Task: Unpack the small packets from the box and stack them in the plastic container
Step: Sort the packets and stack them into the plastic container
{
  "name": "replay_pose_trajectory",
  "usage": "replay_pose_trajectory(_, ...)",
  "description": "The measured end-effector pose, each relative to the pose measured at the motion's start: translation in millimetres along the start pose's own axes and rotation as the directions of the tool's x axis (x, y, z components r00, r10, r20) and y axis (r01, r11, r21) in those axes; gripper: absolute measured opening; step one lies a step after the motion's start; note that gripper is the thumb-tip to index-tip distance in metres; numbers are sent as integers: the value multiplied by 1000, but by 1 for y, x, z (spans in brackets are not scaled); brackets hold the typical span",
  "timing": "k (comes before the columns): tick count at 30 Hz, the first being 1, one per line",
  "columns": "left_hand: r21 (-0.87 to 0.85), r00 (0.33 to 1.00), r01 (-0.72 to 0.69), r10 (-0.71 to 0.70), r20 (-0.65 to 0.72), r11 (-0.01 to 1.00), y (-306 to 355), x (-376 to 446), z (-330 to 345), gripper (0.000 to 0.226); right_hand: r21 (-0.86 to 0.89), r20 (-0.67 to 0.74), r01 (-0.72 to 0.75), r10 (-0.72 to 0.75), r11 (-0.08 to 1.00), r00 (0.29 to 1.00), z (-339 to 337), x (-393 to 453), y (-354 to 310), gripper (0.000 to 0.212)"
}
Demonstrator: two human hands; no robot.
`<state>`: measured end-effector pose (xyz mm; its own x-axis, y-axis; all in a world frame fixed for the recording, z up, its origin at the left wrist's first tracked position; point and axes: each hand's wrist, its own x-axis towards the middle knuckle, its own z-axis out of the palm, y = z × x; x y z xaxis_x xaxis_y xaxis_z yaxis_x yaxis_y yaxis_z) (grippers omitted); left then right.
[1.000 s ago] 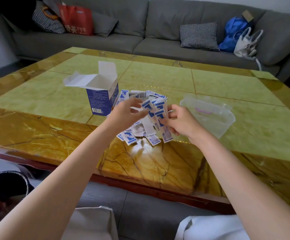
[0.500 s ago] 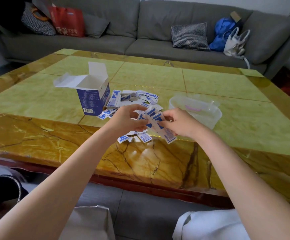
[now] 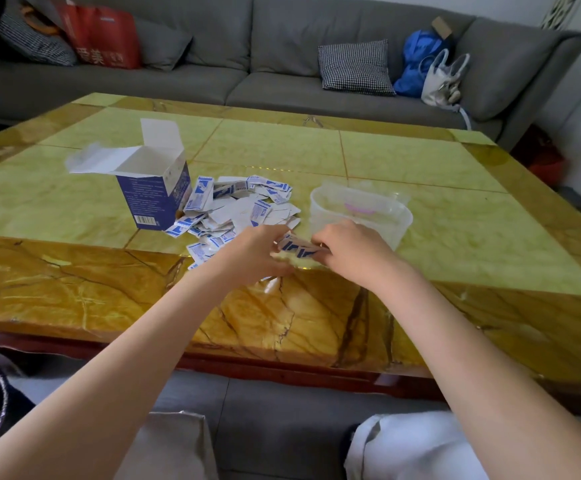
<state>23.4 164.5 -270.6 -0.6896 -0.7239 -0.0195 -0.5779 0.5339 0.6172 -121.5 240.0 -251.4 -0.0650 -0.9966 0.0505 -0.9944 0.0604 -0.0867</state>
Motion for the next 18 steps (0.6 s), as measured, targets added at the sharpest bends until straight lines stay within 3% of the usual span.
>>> replay_pose_trajectory(5,141,992,-2,19,-122,990,1,3,-1,32,3,-28,-70,70,998,997,0,-2,7,22)
replay_pose_trajectory(9,253,998,42,-31,-46,967,-2,5,2,30,-9,104,-104,104,995,989,-5,-6,15,26)
replay_pose_trajectory(15,192,1000,-27,29,-9,981,7,3,4,26,255,151,-174,138,951,979,3,-6,18,13)
replay_pose_trajectory(18,148,998,-52,55,-14,988,9,3,8,26,296,178,-180,132,938,975,4,-5,14,12)
